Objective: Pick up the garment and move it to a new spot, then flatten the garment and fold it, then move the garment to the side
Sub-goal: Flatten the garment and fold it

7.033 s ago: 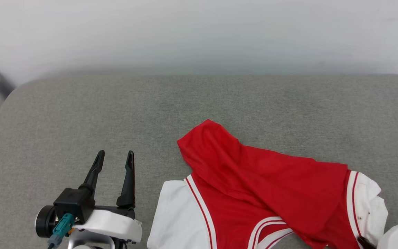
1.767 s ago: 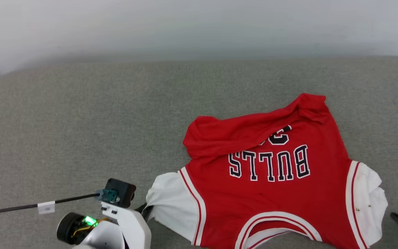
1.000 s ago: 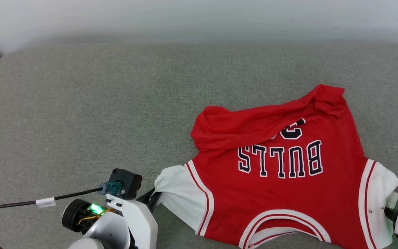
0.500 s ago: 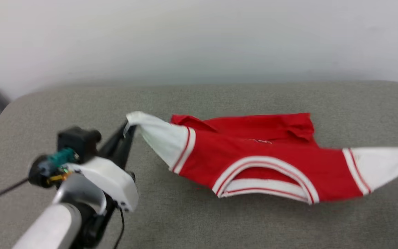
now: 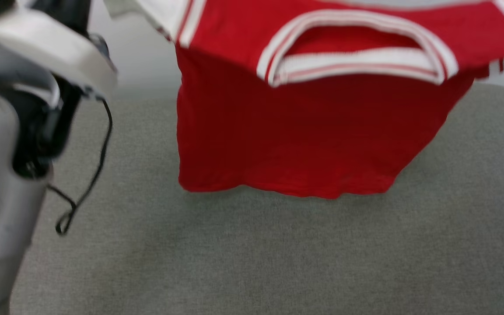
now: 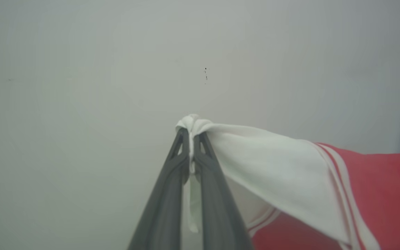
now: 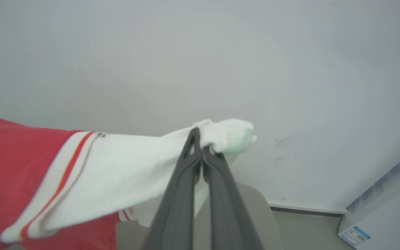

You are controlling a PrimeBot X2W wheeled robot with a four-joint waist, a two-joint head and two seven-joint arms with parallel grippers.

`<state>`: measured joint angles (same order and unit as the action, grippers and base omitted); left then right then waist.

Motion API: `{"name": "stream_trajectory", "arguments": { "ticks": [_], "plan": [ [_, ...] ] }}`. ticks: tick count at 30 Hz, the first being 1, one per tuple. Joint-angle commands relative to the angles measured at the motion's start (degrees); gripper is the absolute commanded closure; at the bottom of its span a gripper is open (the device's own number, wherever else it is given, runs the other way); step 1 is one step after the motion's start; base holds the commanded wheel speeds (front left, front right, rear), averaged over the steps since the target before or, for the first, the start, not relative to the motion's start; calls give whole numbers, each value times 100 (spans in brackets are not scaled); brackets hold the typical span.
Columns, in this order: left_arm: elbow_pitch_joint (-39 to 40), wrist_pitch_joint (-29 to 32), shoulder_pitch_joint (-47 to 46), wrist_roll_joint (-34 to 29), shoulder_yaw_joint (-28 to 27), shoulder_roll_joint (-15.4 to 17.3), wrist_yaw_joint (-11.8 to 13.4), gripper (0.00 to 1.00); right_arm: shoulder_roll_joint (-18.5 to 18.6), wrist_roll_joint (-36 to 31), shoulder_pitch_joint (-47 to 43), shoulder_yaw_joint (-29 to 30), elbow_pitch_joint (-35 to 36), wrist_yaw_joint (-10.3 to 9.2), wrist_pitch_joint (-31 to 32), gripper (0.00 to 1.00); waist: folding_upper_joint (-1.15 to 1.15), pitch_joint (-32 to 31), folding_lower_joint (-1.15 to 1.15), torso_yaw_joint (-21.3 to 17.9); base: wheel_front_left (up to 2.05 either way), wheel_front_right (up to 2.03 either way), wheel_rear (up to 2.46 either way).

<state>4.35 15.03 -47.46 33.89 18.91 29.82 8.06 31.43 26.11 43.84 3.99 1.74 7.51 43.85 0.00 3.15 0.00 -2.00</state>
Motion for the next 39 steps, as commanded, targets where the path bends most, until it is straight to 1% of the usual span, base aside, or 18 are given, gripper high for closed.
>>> {"name": "stream_trajectory", "arguments": {
  "ticks": [1, 4, 7, 10, 13, 17, 21, 22, 26, 29, 32, 33, 39],
  "plan": [
    [-212, -8, -296, -27, -25, -41, -50, 100, 31, -33, 313, -96, -176, -4, -141, 100, 0, 294, 0, -27, 0, 0, 0],
    [-798, -87, -1020, -25, -54, -141, -208, 100, 9, -57, 1055, -373, -647, -4, -508, 100, 0, 669, 0, -60, 0, 0, 0],
    [-1383, -183, -1700, -84, -81, -169, -338, 100, 16, -168, 1750, -692, -1089, -4, -905, 100, 0, 1099, 0, -108, 0, 0, 0],
    [-1980, -357, -2331, -146, -118, -232, -456, 100, -77, -230, 2380, -963, -1505, -5, -1369, 100, 0, 1532, 0, -153, 0, 0, 0],
    [-2520, -572, -2861, -280, -67, -274, -559, 100, -202, -296, 2911, -1156, -1942, -5, -1889, 100, 0, 1833, 0, -196, 0, 0, 0],
    [-3099, -869, -3501, -384, -118, -262, -622, 100, -363, -370, 3536, -1410, -2448, -5, -2542, 100, 0, 2128, 0, -286, 0, 0, 0],
    [-3514, -1133, -3985, -457, -157, -252, -689, 100, -482, -396, 4054, -1683, -2846, -5, -3057, 100, 0, 2406, 0, -378, 0, 0, 0],
    [-3514, -1133, -3985, -457, -157, -252, -689, 100, -482, -396, 4054, -1683, -2846, -5, -3057, 100, 0, 2406, 0, -378, 0, 0, 0],
    [-3845, -1285, -4309, -420, -213, -251, -689, 100, -587, -316, 4472, -1945, -3229, -5, -3416, 100, 0, 2710, 0, -447, 0, 0, 0],
    [-4056, -1379, -4320, -367, -281, -259, -657, 100, -677, -170, 4669, -2181, -3506, -5, -3577, 100, 0, 2952, 0, -488, 0, 0, 0],
    [-4241, -1451, -4186, -282, -327, -298, -663, 100, -755, -6, 4774, -2413, -3777, -5, -3699, 100, 0, 3171, 0, -473, 0, 0, 0],
    [-4439, -1567, -4000, -180, -362, -378, -684, 100, -831, 176, 4757, -2607, -4077, -5, -3863, 100, 0, 3305, 0, -432, 0, 0, 0],
    [-4826, -1811, -3564, 4, -386, -546, -786, 100, -967, 525, 4408, -2883, -4716, -5, -4150, 100, 0, 3372, 0, -360, 0, 0, 0]
  ]
}}
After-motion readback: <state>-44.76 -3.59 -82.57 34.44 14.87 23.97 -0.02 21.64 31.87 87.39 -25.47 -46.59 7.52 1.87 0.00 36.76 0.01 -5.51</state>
